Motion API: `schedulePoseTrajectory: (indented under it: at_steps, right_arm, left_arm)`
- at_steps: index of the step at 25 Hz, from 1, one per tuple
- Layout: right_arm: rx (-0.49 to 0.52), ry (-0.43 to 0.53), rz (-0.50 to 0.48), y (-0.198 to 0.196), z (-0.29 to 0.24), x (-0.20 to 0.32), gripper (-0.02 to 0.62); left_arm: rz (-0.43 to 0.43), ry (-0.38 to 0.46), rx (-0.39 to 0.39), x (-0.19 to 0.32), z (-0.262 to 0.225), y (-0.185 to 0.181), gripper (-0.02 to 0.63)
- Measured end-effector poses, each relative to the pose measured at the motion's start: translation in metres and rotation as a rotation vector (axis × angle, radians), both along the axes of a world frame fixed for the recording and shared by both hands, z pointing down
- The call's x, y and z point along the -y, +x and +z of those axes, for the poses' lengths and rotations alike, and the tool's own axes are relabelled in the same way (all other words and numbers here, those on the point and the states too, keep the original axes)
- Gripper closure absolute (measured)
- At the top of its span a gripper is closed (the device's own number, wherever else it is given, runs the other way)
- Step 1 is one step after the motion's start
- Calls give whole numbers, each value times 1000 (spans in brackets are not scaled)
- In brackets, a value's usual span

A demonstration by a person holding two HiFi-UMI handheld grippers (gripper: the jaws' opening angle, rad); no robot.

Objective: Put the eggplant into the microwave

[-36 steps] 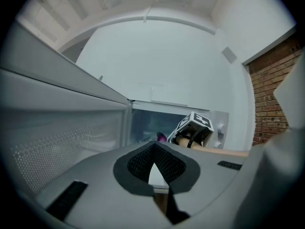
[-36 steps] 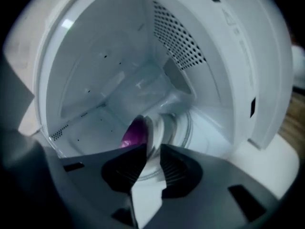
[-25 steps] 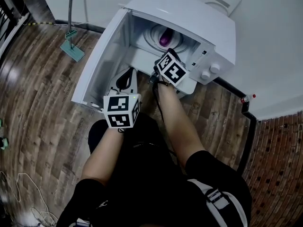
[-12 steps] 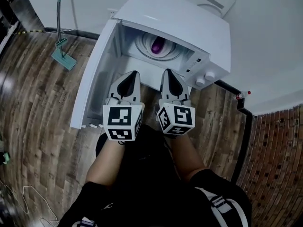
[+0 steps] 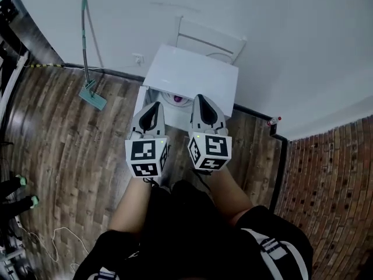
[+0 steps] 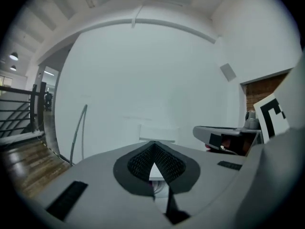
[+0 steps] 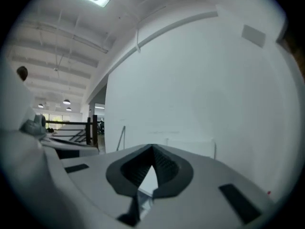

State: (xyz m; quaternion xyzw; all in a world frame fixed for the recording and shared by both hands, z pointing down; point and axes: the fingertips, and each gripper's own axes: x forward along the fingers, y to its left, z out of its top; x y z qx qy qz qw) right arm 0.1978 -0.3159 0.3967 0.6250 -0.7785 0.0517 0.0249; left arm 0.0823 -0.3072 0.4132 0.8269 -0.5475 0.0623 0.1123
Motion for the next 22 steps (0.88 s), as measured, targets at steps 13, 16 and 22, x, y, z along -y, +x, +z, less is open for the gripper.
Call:
schedulePoseTrajectory:
  at_steps: [13, 16, 22]
  right_arm:
    - [60, 15, -68, -21, -140, -50, 583]
    - [88, 6, -70, -21, -143, -56, 583]
    - [73, 16, -53, -22, -146, -69, 583]
  left_arm:
    - [52, 47, 7, -47, -152, 5, 614]
    - [40, 36, -30, -53, -158, -7, 614]
    - [60, 53, -10, -62, -164, -11, 614]
